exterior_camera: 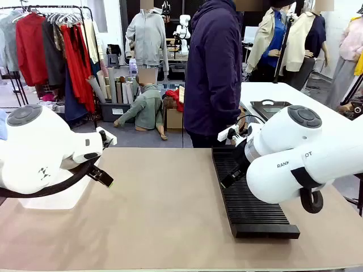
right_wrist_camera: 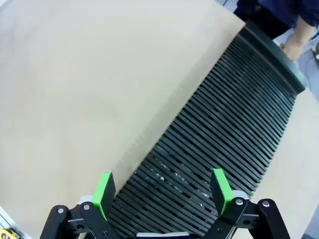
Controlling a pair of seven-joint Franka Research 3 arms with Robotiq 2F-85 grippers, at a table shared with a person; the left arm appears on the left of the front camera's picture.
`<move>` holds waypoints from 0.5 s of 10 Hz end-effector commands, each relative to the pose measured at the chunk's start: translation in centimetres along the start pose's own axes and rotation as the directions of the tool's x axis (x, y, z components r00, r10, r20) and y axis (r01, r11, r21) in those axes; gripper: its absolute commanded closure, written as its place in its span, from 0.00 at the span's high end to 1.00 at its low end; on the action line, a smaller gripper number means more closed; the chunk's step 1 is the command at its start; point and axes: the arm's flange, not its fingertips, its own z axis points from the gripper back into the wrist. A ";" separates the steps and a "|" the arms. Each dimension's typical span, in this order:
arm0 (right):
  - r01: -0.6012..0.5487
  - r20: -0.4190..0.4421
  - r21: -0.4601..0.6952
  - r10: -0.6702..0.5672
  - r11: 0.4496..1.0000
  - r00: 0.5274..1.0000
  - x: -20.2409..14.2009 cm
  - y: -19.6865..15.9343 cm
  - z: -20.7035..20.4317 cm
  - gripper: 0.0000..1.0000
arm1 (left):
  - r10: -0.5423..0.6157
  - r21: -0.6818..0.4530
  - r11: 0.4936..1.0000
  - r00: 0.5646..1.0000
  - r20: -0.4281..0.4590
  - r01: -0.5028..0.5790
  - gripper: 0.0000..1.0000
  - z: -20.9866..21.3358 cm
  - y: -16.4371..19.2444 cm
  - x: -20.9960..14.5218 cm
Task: Sort PCBs into racks and boxes based on the side picked up.
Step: Pick up the Blank PCB handed by the Human.
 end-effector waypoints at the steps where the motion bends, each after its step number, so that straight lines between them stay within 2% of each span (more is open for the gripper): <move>1: 0.000 0.000 0.000 0.000 1.000 1.000 0.0 0.0 0.0 1.00 | 0.000 0.000 1.000 1.000 0.000 0.000 1.00 0.0 0.0 0.0; 5: 0.000 0.000 0.000 0.000 1.000 1.000 0.0 0.0 0.0 1.00 | 0.000 0.000 1.000 1.000 0.000 0.000 1.00 0.0 0.0 0.0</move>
